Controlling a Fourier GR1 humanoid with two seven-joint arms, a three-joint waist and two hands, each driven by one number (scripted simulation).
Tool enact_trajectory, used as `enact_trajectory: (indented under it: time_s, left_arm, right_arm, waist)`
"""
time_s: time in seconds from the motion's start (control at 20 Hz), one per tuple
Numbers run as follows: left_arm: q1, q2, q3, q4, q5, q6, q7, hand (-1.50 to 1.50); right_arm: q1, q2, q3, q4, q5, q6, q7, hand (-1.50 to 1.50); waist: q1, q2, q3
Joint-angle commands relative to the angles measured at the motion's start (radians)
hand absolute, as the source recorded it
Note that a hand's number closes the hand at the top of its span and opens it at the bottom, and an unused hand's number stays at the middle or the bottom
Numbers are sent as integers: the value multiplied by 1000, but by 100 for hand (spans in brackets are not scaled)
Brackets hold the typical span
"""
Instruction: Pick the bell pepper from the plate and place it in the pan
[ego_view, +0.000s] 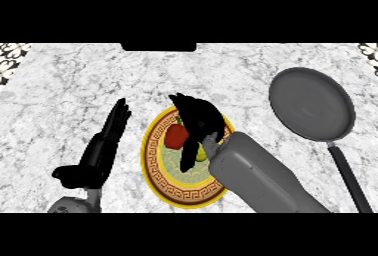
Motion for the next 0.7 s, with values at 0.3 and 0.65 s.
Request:
enact_trajectory:
  time_s: [0.3,0.65]
  left_arm:
    - [57,-45,-3,-57,-67,-5,12,0]
    - [42,-81,16,-7,-88,-30,-10,0]
  right_arm:
    - [5,56,-70,118,86,36,-31,-150]
    - [19,57,27,188,29,-126,-84,-150]
  waist:
    - [-5,-2,1]
    - [-1,0,1]
